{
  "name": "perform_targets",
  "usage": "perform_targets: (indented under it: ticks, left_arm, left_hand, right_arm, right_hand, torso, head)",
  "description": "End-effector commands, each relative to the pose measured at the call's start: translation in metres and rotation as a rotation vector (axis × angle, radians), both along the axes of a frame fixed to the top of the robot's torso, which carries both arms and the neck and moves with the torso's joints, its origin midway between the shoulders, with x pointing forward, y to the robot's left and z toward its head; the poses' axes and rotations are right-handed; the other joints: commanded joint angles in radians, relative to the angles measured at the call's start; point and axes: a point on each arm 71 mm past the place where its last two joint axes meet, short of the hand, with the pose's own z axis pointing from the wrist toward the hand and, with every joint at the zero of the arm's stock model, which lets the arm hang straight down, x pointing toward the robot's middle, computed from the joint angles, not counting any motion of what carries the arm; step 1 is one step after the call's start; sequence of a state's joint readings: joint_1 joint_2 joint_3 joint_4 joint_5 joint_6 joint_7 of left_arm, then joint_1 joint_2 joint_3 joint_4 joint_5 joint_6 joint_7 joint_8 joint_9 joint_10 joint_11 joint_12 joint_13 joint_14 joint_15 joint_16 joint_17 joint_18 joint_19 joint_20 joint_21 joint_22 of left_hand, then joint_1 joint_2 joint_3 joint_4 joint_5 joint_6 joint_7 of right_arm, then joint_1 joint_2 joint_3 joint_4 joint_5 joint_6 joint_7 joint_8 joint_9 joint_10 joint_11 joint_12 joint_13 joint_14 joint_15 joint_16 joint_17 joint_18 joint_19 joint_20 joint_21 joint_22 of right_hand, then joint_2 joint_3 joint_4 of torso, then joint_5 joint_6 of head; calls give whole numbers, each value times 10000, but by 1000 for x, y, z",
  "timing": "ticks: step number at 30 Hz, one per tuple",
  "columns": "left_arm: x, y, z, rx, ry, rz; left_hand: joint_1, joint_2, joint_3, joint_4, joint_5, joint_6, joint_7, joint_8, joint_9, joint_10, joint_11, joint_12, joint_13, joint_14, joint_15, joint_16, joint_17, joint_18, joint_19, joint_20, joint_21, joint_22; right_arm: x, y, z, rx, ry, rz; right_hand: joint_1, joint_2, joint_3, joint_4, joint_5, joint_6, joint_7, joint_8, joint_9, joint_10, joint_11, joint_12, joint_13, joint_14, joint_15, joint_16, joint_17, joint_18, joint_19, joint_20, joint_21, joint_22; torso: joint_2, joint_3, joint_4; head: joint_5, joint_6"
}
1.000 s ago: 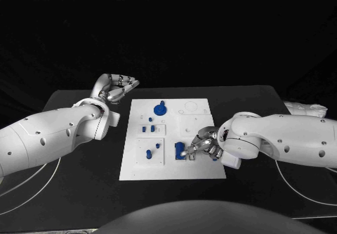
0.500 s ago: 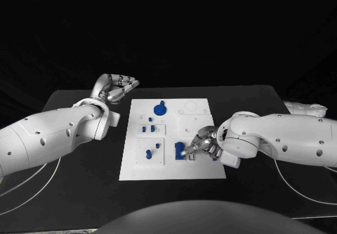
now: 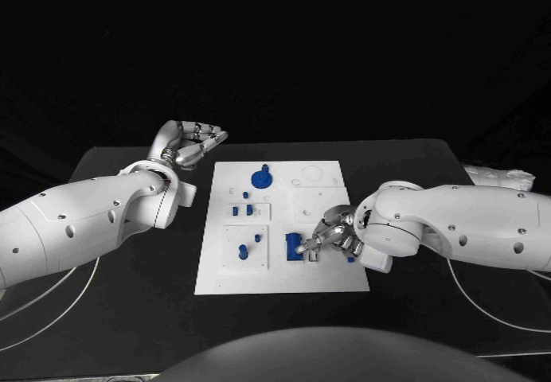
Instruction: Assemble the parts on the task board
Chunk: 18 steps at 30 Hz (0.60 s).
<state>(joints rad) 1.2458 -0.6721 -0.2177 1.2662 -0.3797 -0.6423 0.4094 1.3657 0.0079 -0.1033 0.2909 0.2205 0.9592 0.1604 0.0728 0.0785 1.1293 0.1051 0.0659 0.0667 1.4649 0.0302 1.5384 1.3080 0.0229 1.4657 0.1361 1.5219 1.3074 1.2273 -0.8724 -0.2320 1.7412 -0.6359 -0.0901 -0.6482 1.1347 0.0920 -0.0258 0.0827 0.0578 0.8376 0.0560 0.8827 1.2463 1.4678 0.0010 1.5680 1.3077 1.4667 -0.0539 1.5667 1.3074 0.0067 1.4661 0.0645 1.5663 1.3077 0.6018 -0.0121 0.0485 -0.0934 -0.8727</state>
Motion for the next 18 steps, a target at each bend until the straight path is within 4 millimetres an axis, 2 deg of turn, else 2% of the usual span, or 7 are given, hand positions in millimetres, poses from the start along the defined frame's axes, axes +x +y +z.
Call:
perform_targets:
  ticks: [1, 9, 10, 11, 13, 17, 18]
  left_arm:
    - [0, -3, 1, -44, 7, -171]
    - [0, -2, 1, -41, 10, -156]
    - [0, -2, 1, -40, 11, -156]
    - [0, -2, 0, -40, 13, -157]
    - [0, -2, 0, -40, 13, -158]
    - [0, -3, 0, -41, 19, -167]
    - [0, -3, 0, -41, 21, -168]
  left_hand:
    - [5, 110, -58, 6, 58, -34, 6, 41, 12, -4, -23, 17, 10, 845, 46, -14, 2149, -90, 637, 52, -47, 2453]
    - [20, 130, -74, 6, 62, -19, 2, 50, 16, -4, -25, 16, 9, 844, 45, -14, 2147, -89, 634, 51, -50, 2452]
    - [20, 130, -74, 6, 62, -19, 2, 50, 16, -4, -25, 16, 9, 844, 45, -14, 2147, -89, 634, 51, -50, 2452]
    - [20, 130, -74, 6, 62, -19, 2, 50, 16, -4, -25, 16, 9, 844, 45, -14, 2147, -89, 634, 51, -50, 2452]
    - [20, 130, -74, 6, 62, -19, 2, 50, 16, -4, -25, 16, 9, 844, 45, -14, 2147, -89, 634, 51, -50, 2452]
    - [20, 130, -74, 6, 62, -19, 2, 50, 16, -4, -25, 16, 9, 844, 45, -14, 2147, -89, 634, 51, -50, 2452]
    - [20, 130, -74, 6, 62, -19, 2, 50, 16, -4, -25, 16, 9, 844, 45, -14, 2147, -89, 634, 51, -50, 2452]
  right_arm:
    - [-1, 0, -1, -101, 69, 161]
    - [-2, -1, 3, 881, -216, -349]
    - [-2, -2, 5, 1112, -340, -462]
    - [-2, -4, 8, 1360, -520, -592]
    - [-2, -7, 14, 1668, -800, -715]
    - [0, -20, 30, 1706, -1123, -853]
    - [0, -25, 33, 1585, -1191, -873]
  right_hand:
    - [11, 63, 75, 4, 23, -29, -9, -35, 17, 1030, -57, 28, 2631, 1041, -42, 41, 2634, -67, 1047, -102, 45, 2631]
    - [-35, 41, 39, 33, 24, 7, -8, -1, 72, 1030, -59, 28, 2631, 1041, -48, 41, 2634, -67, 1047, -109, 45, 2631]
    - [-37, 40, 34, 38, 37, -228, -6, -229, -25, 1030, -57, 28, 2631, 1041, -50, 41, 2634, -67, 1047, -112, 45, 2631]
    - [-42, 44, 20, 60, 89, -864, 7, -894, -305, 1030, -46, 28, 2631, 1041, -56, 41, 2634, -67, 1047, -119, 45, 2631]
    - [-40, 66, 1, 118, 158, -1097, 116, -1591, -713, 1030, 20, 28, 2631, 1041, -23, 41, 2634, -67, 1047, -102, 45, 2631]
    - [66, 164, -7, 251, 249, -1264, 751, -4188, -3033, 1030, 594, 28, 2631, 1041, 390, 41, 2634, -67, 1047, 264, 45, 2631]
    - [106, 88, -45, 221, 253, -1158, 770, -4542, -3462, 1030, 723, 28, 2631, 1041, 484, 41, 2634, -67, 1047, 302, 45, 2631]
  torso:
    - [4, -1, 3]
    - [6, 2, 0]
    - [-2, 3, -3]
    - [-7, 2, -4]
    - [-13, -5, -3]
    - [-18, -23, 10]
    - [-20, -27, 14]
  head:
    - [7, 1]
    - [3, 1]
    - [-8, 1]
    - [-21, 1]
    - [-50, 1]
    - [-202, 1]
    - [-256, 1]
